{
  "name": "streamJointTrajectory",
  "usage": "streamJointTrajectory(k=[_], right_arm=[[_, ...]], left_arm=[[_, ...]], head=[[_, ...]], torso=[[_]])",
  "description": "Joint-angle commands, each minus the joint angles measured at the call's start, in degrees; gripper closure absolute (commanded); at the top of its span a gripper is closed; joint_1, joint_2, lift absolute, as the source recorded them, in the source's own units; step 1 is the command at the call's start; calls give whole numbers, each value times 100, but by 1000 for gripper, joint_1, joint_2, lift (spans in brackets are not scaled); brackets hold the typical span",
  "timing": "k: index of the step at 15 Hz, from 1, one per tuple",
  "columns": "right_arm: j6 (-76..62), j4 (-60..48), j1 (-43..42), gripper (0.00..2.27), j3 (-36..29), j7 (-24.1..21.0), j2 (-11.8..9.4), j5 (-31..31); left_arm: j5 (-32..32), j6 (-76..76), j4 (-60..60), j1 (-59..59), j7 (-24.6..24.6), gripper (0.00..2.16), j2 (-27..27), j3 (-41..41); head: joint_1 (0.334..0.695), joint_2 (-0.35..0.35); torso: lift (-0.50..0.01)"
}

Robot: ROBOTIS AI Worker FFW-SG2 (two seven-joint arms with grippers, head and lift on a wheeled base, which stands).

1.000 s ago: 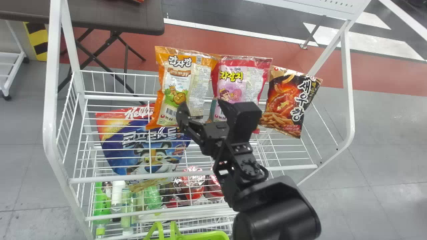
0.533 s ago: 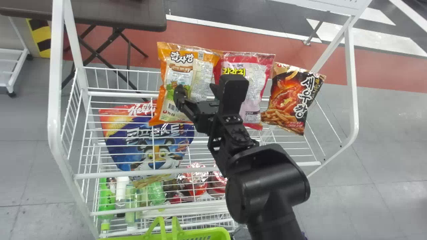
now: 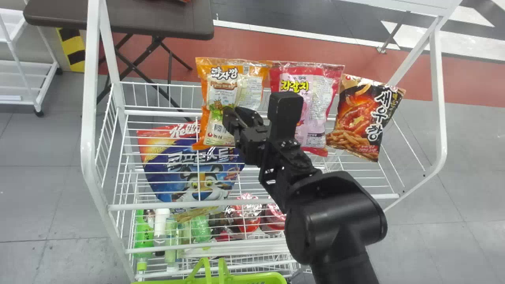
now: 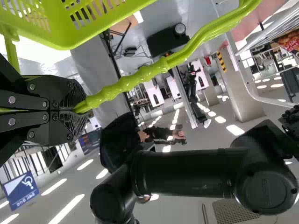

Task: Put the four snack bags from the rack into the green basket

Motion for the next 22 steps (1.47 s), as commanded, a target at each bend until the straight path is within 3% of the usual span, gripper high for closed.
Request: streamJointTrajectory(k=[1,8,13,16,19,22], right_arm=[[-227,-125,158,2196,-112,46,-13,-6],[-561,-1311,1046,2196,-244,424,-39,-76],[-526,-2814,2461,2196,-428,679,-57,-112],[652,-3799,3393,2192,-868,1066,-118,-129],[2480,-4335,3700,2192,-1527,1787,-215,-533],[3429,-4686,4061,2192,-1852,2332,-206,-533]], left_arm=[[0,6,-13,10,8,1902,0,-19],[-9,6,-30,36,16,1902,0,-37],[9,6,-83,45,8,1902,0,51],[62,42,-188,80,8,1902,9,209],[114,-11,-285,247,25,1902,-18,394],[123,-117,-294,291,78,1902,-79,446]], head=[[695,-250],[695,-279],[695,-296],[695,-336],[695,-350],[695,-350]], torso=[[-6],[-6],[-6],[-6],[-6],[-6]])
